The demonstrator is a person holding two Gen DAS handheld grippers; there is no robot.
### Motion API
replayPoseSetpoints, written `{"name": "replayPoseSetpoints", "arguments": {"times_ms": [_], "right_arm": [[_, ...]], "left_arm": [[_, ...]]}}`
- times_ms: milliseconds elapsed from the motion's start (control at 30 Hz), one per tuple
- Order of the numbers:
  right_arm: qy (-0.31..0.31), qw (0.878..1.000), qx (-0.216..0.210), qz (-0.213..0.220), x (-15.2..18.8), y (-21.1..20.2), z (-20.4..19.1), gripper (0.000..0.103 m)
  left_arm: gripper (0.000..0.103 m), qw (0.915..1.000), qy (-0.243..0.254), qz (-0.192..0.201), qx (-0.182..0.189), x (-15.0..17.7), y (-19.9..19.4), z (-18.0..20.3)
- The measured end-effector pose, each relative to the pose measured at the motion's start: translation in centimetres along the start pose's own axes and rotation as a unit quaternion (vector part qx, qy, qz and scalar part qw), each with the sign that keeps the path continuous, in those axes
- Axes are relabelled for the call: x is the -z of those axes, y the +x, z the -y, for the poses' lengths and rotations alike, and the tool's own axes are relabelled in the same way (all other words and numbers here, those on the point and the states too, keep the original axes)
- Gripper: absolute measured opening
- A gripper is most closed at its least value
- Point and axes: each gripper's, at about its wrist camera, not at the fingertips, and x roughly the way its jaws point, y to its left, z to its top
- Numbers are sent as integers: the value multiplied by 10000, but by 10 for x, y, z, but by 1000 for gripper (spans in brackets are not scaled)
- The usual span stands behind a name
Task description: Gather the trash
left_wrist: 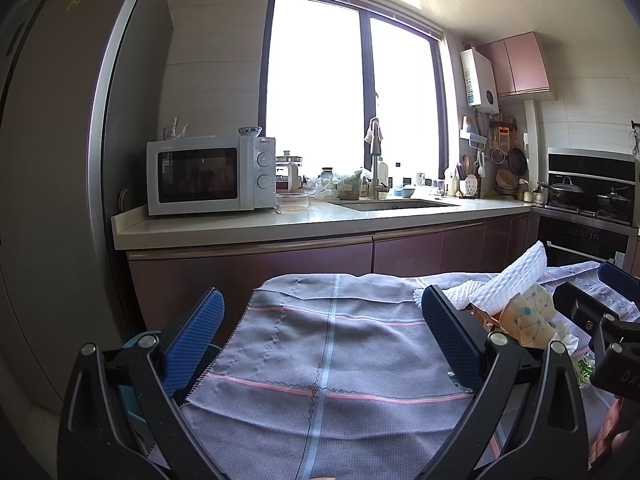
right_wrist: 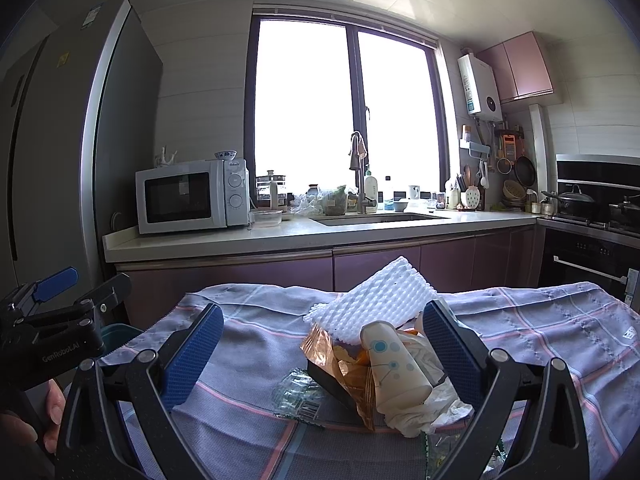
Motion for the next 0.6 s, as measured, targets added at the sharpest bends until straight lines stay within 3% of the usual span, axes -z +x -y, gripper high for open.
{"name": "replayPoseSetpoints", "arguments": {"times_ms": [600], "right_arm": [[21,10000,-12,2,0,-1,1,96]], "left_arm": [[97,10000,-4,8,12,1,-1,2]]}}
